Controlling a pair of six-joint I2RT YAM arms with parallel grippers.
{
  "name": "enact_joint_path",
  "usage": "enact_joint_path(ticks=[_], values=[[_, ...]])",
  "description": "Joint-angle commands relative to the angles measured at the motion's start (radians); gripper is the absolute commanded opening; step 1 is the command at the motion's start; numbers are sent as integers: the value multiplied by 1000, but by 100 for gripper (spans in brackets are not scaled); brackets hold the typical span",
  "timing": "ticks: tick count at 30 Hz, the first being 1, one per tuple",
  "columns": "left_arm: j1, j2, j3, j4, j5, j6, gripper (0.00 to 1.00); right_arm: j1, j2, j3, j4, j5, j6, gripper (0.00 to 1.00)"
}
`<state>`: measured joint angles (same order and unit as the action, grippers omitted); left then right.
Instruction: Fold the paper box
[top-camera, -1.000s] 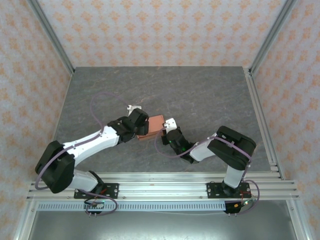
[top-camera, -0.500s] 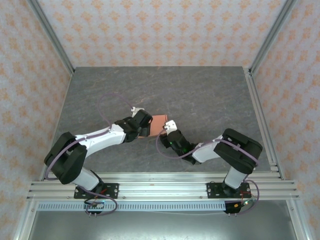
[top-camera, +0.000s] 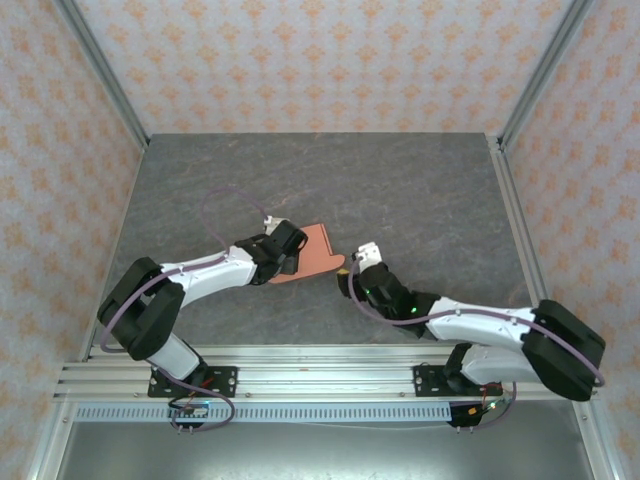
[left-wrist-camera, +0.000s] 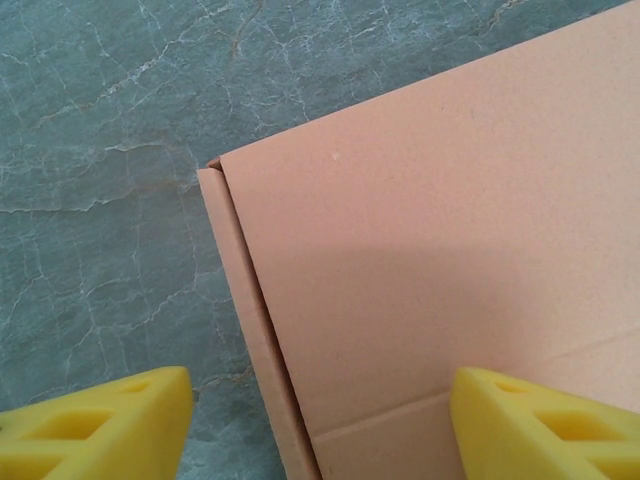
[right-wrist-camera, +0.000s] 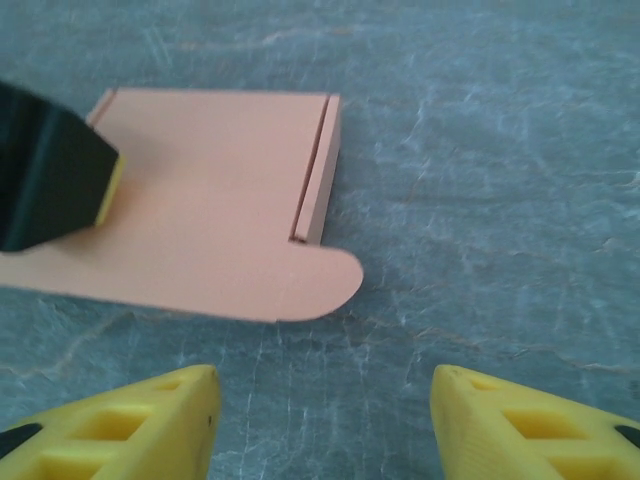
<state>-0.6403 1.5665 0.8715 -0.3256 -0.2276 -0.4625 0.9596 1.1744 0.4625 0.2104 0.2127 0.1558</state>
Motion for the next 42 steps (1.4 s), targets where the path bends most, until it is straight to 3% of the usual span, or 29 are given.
enact_joint_path(ticks=[1, 4, 9, 12, 22, 29, 33, 42], values=[[8, 22, 26, -57, -25, 17, 67, -73, -21, 97, -195, -35, 71, 57], [11, 18, 32, -57, -19, 14, 67, -126, 4, 156, -195, -121, 43, 55], [29, -19, 34, -25, 39, 1, 68, -244, 171, 283, -216, -320, 22, 53], [47, -42, 35, -9, 71, -13, 69, -260, 261, 350, -225, -354, 3, 52], [110, -158, -54, 51, 142, -51, 70, -262, 419, 465, -231, -389, 20, 48], [144, -126, -117, 125, 227, -66, 53, -262, 500, 492, -226, -419, 34, 44], [144, -134, -156, 146, 272, -113, 49, -262, 501, 463, -218, -431, 64, 43], [143, -293, -180, -24, 226, -143, 60, -259, 467, 447, -307, -415, 150, 43]])
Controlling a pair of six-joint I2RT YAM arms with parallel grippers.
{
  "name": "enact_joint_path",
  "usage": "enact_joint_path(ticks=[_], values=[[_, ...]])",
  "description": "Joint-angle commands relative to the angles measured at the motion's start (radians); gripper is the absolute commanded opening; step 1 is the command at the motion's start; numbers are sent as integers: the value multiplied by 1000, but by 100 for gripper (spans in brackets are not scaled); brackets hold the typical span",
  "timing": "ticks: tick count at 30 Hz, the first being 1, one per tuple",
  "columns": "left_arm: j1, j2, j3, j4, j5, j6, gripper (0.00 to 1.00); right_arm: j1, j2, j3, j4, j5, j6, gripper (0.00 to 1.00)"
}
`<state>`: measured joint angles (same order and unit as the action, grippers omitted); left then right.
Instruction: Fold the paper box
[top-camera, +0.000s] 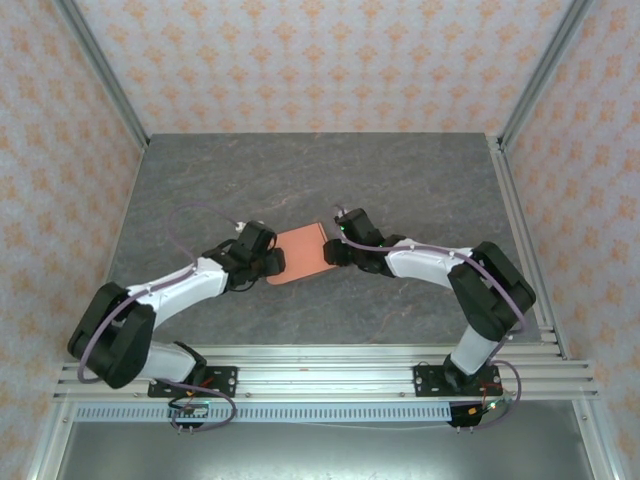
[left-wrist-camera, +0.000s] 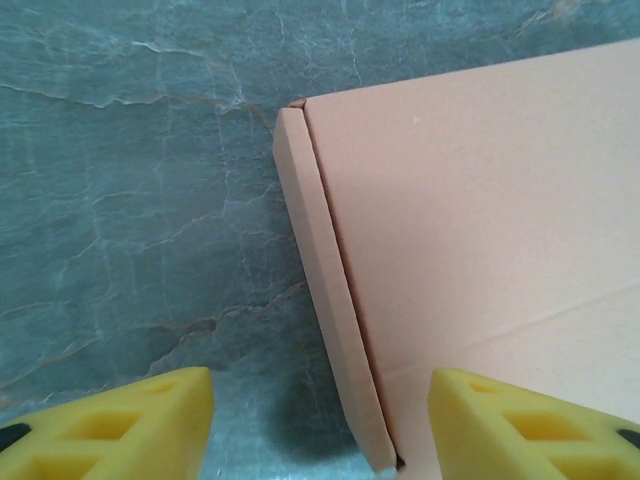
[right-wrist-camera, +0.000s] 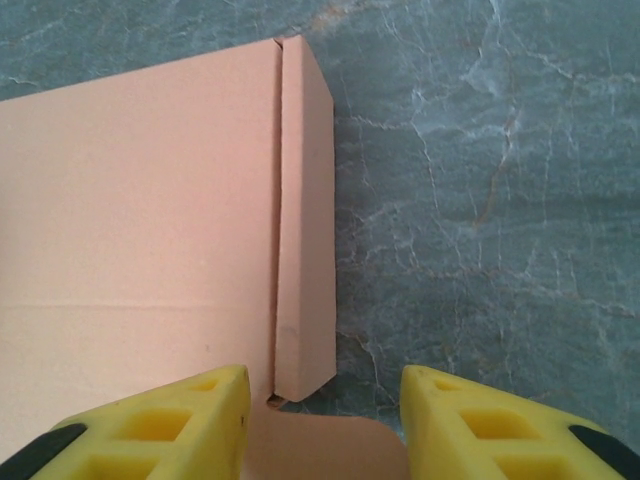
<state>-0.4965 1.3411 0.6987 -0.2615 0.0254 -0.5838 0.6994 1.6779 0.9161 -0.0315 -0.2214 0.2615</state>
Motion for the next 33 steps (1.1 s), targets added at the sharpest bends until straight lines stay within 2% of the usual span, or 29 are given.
enact_joint_path(ticks=[1, 5, 10, 18, 33], values=[[-2, -90, -7, -107, -33, -24, 60, 3, -46, -6, -79, 32, 47, 43], [-7, -165, -14, -150, -26, -37, 63, 24, -81, 8, -135, 91, 42, 44], [-38, -175, -52, -153, -28, -79, 66, 40, -65, 49, -186, 112, 31, 47], [-90, -78, -56, -63, -3, -115, 63, 71, -8, 112, -239, 151, 34, 47], [-100, 15, -25, -24, 19, -108, 63, 71, 48, 136, -242, 109, 43, 49]])
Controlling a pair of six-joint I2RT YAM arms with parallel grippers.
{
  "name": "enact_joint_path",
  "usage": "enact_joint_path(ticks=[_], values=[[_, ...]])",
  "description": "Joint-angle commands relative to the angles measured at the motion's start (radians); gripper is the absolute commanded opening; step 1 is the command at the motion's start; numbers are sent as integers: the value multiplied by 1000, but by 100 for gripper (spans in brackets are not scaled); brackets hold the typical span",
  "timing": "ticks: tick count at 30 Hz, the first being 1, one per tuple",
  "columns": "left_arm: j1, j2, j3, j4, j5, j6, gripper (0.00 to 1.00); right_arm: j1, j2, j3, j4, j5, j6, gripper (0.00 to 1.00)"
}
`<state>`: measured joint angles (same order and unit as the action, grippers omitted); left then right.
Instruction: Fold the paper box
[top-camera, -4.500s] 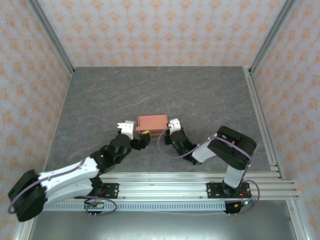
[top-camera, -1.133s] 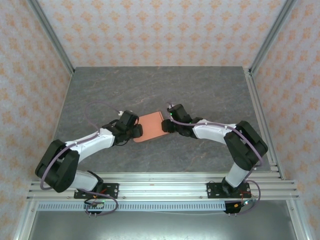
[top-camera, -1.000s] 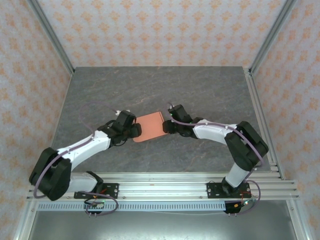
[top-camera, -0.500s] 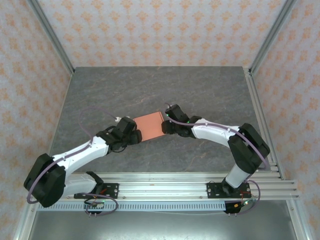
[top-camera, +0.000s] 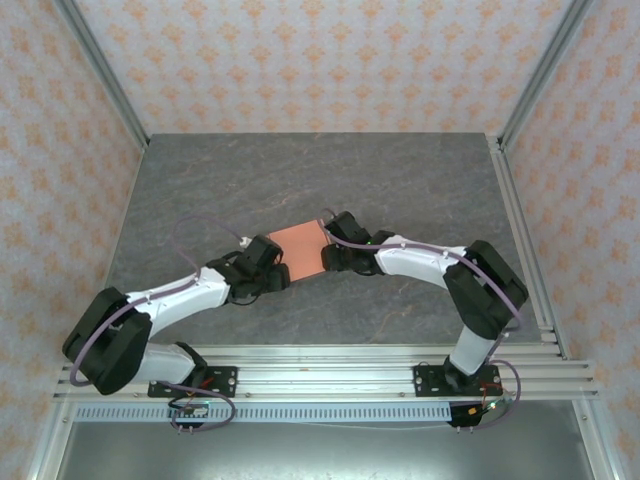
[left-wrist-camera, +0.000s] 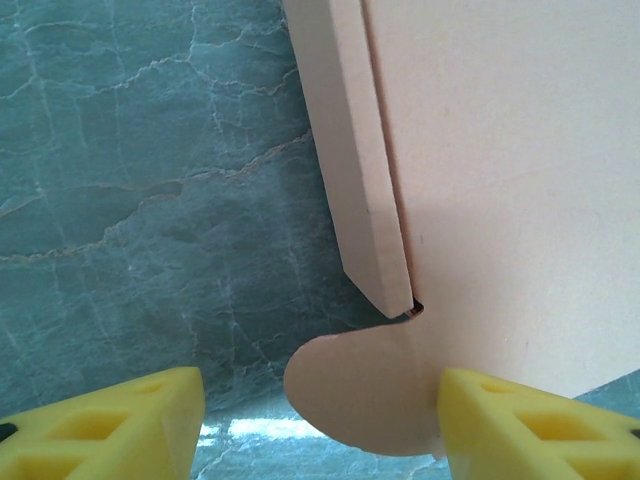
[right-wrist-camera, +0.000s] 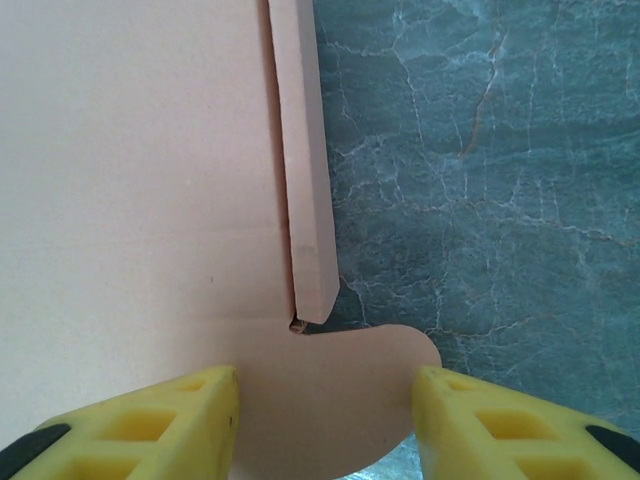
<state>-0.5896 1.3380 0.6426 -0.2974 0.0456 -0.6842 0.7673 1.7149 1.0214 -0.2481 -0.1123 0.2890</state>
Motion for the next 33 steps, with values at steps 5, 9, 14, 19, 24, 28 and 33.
enact_joint_path(ticks=[5, 9, 14, 19, 24, 28, 33], values=[[-12, 38, 50, 17, -1, 2, 64, 1, 21, 41, -24, -17, -3, 50], [-13, 41, 62, 9, -8, 13, 64, -5, 25, 57, -47, -29, -15, 52], [-7, 12, 107, -70, -79, 81, 68, -52, -14, 54, -67, -83, -52, 54], [32, 5, 216, -124, -128, 208, 75, -83, -69, 45, -64, -112, -80, 55], [45, 175, 333, -131, -94, 283, 66, -85, -68, 34, -37, -121, -63, 54], [45, 264, 367, -118, -101, 289, 64, -85, -49, 29, -28, -113, -62, 54], [45, 346, 408, -142, -142, 291, 63, -84, -12, 46, -35, -106, -60, 54]])
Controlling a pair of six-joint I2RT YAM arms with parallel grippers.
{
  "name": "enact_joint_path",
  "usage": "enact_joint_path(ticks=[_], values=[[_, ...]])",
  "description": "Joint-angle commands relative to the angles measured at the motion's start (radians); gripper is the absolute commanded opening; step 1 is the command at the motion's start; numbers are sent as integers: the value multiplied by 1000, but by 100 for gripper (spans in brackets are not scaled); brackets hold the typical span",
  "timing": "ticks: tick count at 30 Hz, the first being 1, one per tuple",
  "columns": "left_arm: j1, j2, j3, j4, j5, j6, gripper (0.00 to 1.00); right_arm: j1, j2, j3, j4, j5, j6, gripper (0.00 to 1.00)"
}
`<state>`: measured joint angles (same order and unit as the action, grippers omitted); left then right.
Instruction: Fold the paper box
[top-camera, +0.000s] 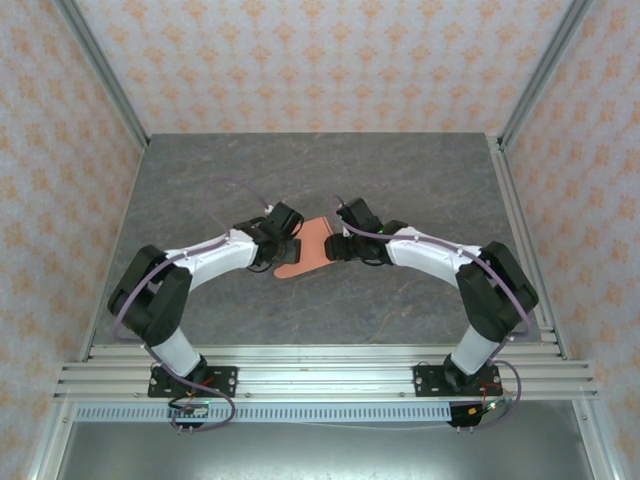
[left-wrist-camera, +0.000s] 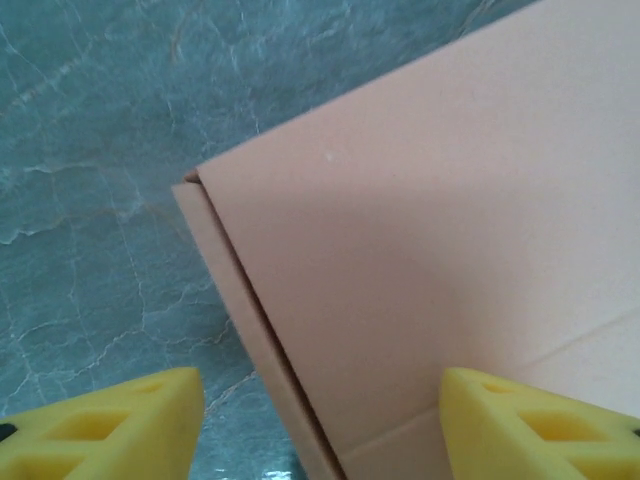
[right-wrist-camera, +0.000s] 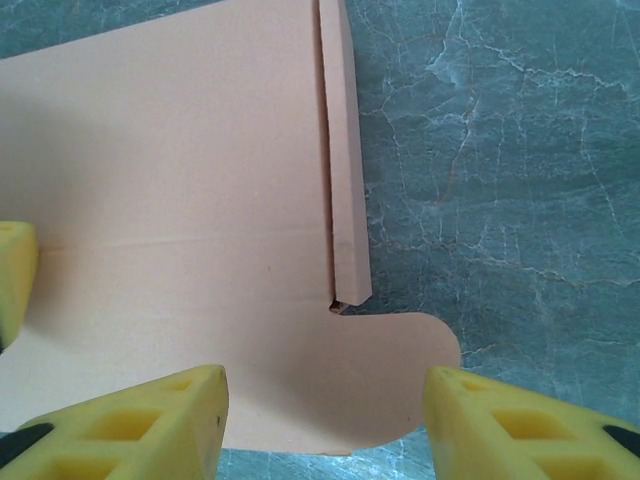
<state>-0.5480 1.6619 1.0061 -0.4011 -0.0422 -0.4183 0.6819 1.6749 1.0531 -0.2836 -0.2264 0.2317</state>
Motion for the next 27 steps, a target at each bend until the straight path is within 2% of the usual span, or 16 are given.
enact_joint_path(ticks=[1, 6, 15, 22, 27], values=[[4, 37, 48, -39, -59, 23, 62, 1, 37, 15, 4, 8, -1, 54], [4, 86, 51, -28, -42, 9, 54, 1, 71, 28, -2, 13, 4, 54], [6, 88, 39, -32, -40, 15, 54, -15, 89, 47, 3, 19, -47, 57], [5, 104, 47, -35, -35, 19, 52, -18, 126, 123, -68, 25, -129, 60], [6, 107, 48, -38, -36, 21, 52, -29, 132, 141, -71, -12, -149, 65]])
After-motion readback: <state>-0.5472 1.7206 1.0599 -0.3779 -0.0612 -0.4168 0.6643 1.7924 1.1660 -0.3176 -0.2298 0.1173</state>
